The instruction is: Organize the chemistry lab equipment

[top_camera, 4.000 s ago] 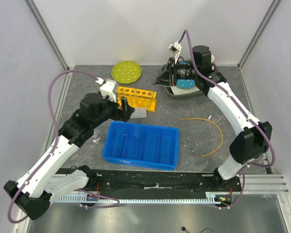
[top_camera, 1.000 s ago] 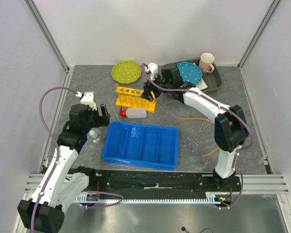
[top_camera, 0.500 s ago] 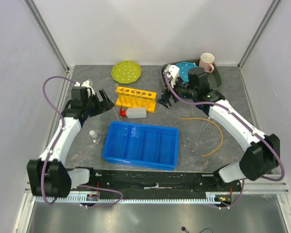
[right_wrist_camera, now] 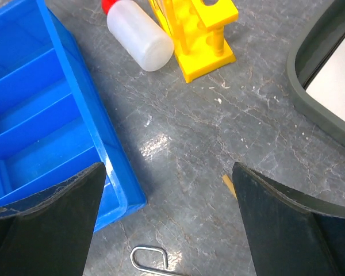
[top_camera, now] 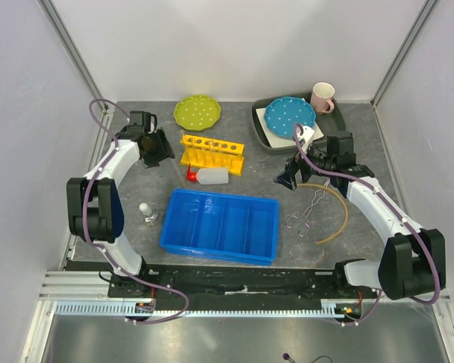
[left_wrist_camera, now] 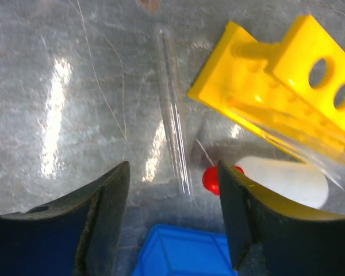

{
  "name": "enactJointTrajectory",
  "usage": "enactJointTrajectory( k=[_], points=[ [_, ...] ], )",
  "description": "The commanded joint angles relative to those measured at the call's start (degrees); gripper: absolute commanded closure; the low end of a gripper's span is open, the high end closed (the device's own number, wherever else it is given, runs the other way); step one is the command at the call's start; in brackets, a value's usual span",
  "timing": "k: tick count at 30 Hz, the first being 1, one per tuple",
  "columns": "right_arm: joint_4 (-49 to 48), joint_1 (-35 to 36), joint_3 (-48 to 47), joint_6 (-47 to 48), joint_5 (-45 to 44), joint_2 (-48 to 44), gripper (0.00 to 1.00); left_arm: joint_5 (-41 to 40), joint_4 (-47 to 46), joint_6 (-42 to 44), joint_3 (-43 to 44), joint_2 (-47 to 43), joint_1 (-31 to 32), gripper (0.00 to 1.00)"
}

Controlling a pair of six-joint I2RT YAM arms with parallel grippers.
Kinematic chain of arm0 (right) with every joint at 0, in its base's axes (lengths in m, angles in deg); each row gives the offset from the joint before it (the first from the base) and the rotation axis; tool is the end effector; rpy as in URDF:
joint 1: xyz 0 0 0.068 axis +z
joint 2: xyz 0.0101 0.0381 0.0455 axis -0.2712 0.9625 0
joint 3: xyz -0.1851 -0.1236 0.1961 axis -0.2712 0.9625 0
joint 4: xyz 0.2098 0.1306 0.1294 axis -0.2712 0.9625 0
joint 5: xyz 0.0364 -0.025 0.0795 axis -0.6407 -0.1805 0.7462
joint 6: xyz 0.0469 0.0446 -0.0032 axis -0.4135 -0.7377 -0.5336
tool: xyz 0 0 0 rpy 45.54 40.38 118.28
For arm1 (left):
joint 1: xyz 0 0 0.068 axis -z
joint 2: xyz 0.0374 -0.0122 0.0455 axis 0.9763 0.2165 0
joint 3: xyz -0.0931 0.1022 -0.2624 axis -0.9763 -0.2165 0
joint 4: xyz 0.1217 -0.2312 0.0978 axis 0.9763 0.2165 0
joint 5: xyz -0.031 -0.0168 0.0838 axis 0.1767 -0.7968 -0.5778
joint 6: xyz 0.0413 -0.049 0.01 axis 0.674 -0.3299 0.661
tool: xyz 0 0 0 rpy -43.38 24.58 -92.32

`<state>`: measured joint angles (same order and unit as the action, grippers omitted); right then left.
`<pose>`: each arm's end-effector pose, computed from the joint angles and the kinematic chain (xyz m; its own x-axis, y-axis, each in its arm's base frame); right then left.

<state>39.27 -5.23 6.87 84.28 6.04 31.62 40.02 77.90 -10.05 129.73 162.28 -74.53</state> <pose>0.2876 0.0883 0.2797 -0.3673 -0.2764 -0.8881 -0.8083 0.5672 0.1578 0.3888 -0.0238 0.2439 -0.7785 -0.4091 -0.4760 -0.2894 0.9069 -0.3061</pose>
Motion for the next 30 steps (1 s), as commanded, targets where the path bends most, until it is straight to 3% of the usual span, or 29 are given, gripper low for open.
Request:
enactJointTrajectory(
  k=[1,3,13,23,26,30],
  points=[
    [-5.5,-2.1,1.1,-0.7,7.2,-1.8,0.02,-3.9,2.4,2.9,7.3,5.2,-0.2,0.34],
    [-5.5,-3.2,1.6,-0.7,8.8,-1.3,0.02,-3.9,3.1,3.1,9.1,8.5,-0.1,0.39],
    [-4.5,-5.8,1.1,-0.2,10.7,-1.2,0.02,-6.0,6.4,2.8,19.2,20.0,1.5,0.40],
    [-3.8,-6.1,0.7,0.1,10.7,-0.6,0.02,-9.9,8.7,1.4,22.1,25.9,2.4,0.41],
    [-3.8,-6.4,0.6,0.1,10.8,-0.7,0.02,-11.1,9.3,1.6,22.1,26.1,2.5,0.57],
    [-3.7,-6.5,0.6,0.2,10.9,-0.7,0.02,-12.6,9.9,2.8,21.9,26.3,2.6,0.57]
  ],
)
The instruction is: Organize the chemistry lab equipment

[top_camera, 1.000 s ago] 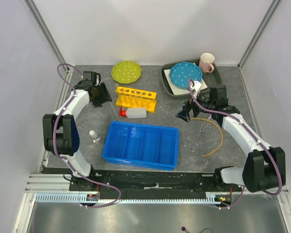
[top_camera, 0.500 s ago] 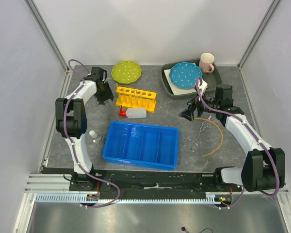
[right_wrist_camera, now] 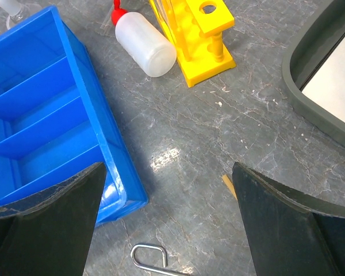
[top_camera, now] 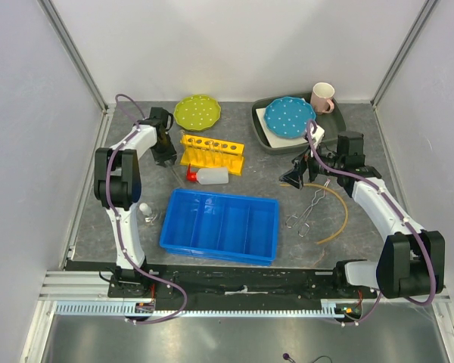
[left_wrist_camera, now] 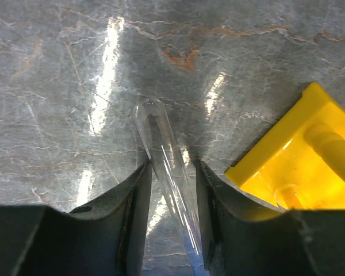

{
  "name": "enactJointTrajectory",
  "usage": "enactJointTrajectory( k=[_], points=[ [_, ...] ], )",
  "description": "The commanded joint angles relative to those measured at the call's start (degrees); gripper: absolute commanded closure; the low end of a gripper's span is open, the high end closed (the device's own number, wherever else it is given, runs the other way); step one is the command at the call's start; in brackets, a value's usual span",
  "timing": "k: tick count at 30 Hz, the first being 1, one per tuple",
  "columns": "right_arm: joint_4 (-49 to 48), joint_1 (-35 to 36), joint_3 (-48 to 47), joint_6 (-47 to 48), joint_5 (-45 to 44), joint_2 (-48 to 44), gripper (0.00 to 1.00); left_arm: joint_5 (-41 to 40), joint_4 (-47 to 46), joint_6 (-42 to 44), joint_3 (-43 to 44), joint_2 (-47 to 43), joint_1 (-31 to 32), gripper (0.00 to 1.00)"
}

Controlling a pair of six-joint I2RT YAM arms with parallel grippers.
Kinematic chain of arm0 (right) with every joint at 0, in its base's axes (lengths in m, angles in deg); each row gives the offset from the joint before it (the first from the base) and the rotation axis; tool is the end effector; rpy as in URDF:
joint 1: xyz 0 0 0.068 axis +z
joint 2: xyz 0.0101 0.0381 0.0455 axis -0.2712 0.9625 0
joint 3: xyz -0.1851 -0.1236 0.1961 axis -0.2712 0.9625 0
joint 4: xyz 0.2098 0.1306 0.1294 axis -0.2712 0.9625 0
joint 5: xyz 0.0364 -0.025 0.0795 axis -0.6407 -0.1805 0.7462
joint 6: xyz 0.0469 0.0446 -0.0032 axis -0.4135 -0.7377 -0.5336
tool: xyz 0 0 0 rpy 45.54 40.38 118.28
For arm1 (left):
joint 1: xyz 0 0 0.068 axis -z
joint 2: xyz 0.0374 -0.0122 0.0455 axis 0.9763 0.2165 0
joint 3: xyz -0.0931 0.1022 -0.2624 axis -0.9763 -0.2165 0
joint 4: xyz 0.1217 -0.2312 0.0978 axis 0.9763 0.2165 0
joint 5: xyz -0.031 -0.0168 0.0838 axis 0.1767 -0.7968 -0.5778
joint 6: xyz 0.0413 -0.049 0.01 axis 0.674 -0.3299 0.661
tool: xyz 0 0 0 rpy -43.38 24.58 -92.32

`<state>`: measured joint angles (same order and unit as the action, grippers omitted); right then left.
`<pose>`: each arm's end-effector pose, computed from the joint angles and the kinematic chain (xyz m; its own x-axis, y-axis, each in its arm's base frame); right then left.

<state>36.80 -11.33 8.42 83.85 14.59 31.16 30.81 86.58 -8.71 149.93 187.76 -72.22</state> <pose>0.2888 0.0619 0.2793 -0.3584 -0.1980 -0.9123 -0.8164 0.5405 0.2034 0.4748 -0.0393 0.1633 -0.8698 -0.3488 -0.3491 -0.3457 0.9355 -0.0733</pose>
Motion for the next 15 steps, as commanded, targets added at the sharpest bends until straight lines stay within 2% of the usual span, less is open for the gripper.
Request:
enactJointTrajectory(
  k=[1,7,15],
  points=[
    [-1.1,-0.5,-1.0,0.7,2.3,-0.2,0.02,-3.8,1.3,1.6,1.7,0.7,0.3,0.57],
    [-1.0,-1.1,-1.1,0.8,2.7,-0.3,0.02,-5.9,1.5,3.4,0.4,0.6,0.3,0.57],
    [-0.9,-1.9,-1.2,0.4,3.3,-0.1,0.02,-4.7,1.5,5.5,0.1,0.6,0.3,0.54]
  ],
)
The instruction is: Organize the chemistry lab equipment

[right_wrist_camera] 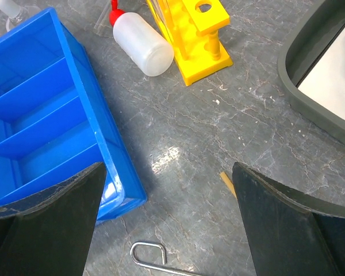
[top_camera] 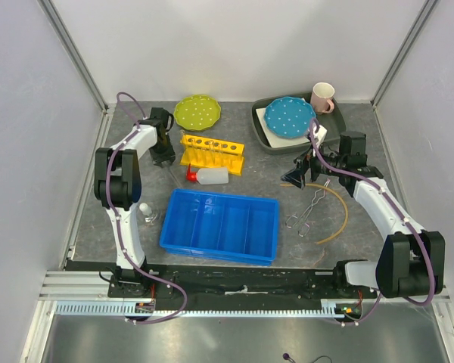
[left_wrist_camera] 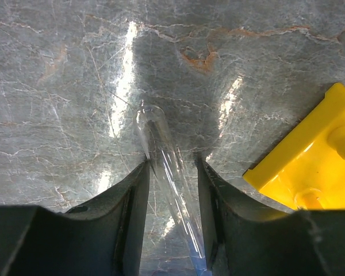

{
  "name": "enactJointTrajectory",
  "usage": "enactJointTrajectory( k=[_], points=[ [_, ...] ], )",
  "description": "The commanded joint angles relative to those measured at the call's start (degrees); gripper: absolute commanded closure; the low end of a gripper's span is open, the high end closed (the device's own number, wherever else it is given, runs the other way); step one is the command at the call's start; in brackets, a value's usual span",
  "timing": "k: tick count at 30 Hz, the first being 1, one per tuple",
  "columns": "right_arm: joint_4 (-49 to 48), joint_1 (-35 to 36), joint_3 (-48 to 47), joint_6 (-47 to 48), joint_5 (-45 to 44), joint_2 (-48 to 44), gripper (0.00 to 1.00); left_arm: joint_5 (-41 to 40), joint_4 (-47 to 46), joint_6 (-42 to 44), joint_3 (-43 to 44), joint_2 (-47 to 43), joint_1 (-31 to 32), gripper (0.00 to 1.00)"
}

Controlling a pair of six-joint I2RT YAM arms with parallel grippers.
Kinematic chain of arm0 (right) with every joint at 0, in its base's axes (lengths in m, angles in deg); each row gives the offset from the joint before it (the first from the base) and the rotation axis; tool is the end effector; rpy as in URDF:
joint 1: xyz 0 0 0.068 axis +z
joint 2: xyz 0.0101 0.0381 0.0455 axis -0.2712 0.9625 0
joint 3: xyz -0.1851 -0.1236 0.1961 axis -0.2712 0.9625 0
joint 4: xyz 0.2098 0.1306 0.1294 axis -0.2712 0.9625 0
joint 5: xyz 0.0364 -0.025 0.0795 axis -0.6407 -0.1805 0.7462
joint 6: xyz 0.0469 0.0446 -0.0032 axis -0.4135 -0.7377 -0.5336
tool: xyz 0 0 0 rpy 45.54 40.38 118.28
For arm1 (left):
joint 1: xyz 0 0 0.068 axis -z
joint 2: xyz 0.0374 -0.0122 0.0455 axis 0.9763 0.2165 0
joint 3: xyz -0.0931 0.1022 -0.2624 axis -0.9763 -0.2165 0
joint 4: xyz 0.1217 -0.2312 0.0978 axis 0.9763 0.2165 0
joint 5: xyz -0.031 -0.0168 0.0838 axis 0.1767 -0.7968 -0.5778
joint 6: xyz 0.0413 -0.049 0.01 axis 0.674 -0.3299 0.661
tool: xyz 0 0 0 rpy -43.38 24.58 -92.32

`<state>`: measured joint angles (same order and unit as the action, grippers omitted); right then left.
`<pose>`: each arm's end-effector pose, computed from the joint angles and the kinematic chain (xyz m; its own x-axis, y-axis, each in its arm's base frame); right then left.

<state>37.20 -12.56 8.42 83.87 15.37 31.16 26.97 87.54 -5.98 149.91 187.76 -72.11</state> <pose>0.2892 0.0560 0.2790 -0.3669 -0.1878 -0.9111 -0.8093 0.5473 0.2132 0.4729 -0.0367 0.1628 -0.8830 -0.2992 -0.3617 -0.3239 0.9461 0.0080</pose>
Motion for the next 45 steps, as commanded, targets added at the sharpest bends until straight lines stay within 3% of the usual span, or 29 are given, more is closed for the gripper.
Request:
enactJointTrajectory(
  k=[1,6,15,26,35,45],
  points=[
    [-1.4,-0.8,-1.2,0.4,2.6,-0.1,0.02,-0.5,0.5,2.8,0.1,0.8,0.1,0.53],
    [-1.4,-1.5,-1.2,0.1,3.0,-0.1,0.02,1.0,0.1,2.8,0.1,1.0,0.1,0.53],
    [-1.4,-2.3,-1.3,-0.1,3.7,-0.2,0.02,1.3,-1.2,3.0,0.6,0.4,0.1,0.75],
    [-1.3,-2.9,-1.3,-0.1,4.3,-0.1,0.02,1.5,-7.7,7.4,-2.1,-8.2,-1.5,0.84],
    [-0.4,-2.9,-1.2,0.8,5.6,-0.1,0.02,3.1,-14.8,10.5,-12.7,-24.9,-2.3,0.85],
    [5.5,-2.9,-3.5,4.9,9.6,0.5,0.02,21.5,-23.6,11.2,-29.6,-50.5,-2.1,0.86]
  ],
)
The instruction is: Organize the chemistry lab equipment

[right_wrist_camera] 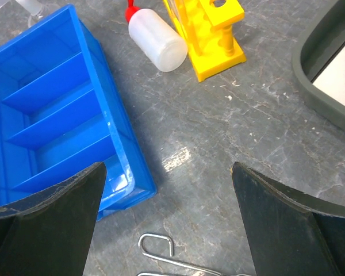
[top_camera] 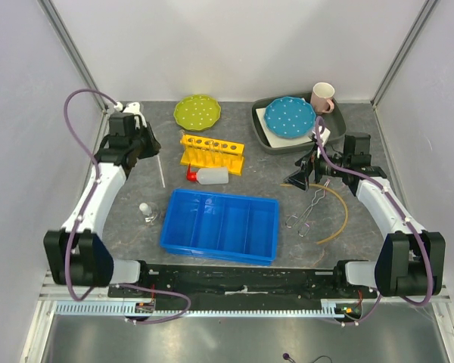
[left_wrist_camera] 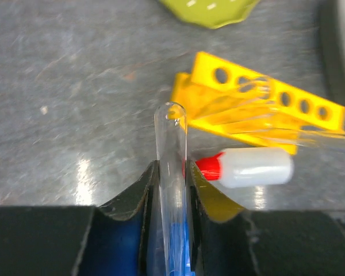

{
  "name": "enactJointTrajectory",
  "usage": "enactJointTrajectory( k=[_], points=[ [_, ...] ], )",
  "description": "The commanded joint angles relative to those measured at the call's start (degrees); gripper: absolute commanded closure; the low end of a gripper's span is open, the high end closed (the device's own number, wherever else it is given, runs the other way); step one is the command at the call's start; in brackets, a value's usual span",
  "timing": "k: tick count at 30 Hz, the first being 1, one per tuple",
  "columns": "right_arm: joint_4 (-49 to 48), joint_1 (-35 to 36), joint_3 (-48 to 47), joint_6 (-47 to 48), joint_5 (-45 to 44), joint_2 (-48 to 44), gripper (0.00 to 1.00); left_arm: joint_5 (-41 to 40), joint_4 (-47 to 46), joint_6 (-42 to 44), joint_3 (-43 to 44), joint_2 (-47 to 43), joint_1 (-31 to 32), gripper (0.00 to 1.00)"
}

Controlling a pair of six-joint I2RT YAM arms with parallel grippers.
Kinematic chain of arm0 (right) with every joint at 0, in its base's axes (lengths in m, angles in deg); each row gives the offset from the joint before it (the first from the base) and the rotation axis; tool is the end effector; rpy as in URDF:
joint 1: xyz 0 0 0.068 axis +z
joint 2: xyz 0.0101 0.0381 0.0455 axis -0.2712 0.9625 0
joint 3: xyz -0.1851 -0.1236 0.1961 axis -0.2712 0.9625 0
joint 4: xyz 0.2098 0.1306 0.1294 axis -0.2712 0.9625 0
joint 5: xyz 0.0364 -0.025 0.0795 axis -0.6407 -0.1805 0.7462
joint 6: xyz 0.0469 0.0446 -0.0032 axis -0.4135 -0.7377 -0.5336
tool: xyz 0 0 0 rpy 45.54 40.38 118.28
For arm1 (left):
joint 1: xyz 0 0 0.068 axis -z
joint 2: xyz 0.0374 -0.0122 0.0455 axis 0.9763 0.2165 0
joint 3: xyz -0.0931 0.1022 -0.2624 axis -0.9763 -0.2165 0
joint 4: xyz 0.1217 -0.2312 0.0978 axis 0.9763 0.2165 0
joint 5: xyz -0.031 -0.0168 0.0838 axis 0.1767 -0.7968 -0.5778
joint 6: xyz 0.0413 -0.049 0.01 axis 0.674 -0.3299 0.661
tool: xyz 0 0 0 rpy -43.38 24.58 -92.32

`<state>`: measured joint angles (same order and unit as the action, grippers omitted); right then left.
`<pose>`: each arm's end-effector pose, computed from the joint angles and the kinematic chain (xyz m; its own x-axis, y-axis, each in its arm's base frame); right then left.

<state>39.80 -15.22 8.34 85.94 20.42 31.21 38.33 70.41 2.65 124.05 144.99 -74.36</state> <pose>0.2861 0.0451 0.2776 -0.3754 -0.1698 -0.9112 -0.8251 0.5091 0.2450 0.3373 -0.0206 0.3241 -0.5997 -0.2099 -0.7722 -0.0589 0.9739 -0.2190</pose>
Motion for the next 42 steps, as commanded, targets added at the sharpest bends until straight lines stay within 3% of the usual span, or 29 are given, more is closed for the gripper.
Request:
enactJointTrajectory(
  k=[1,8,12,15,18,29,32,42],
  points=[
    [3.8,-0.2,-5.2,3.0,5.3,0.7,0.02,12.1,-7.5,2.5,-4.6,-10.9,0.2,0.86],
    [19.7,4.6,-18.5,7.8,7.0,4.0,0.02,30.3,-13.9,-2.0,-11.8,-20.6,3.0,0.86],
    [23.3,11.9,-27.7,2.6,4.7,5.5,0.02,32.3,-19.8,-7.8,-14.4,-22.2,11.3,0.87],
    [18.8,17.3,-31.8,-4.3,2.9,6.4,0.02,29.8,-23.8,-10.4,-15.1,-21.8,18.7,0.87],
    [11.0,20.1,-33.8,-16.9,2.8,7.7,0.02,26.8,-27.7,-12.7,-15.4,-20.9,23.8,0.87],
    [-11.6,23.7,-29.6,-54.4,-0.9,11.9,0.03,23.3,-34.8,-17.2,-17.7,-17.4,29.9,0.87],
    [-13.3,24.5,-27.8,-56.7,-1.2,12.3,0.04,22.9,-34.8,-17.2,-17.6,-17.1,30.3,0.87],
    [-14.9,26.8,-24.5,-57.4,-2.9,13.1,0.23,22.3,-34.7,-17.4,-17.5,-17.1,30.7,0.87]
  ],
)
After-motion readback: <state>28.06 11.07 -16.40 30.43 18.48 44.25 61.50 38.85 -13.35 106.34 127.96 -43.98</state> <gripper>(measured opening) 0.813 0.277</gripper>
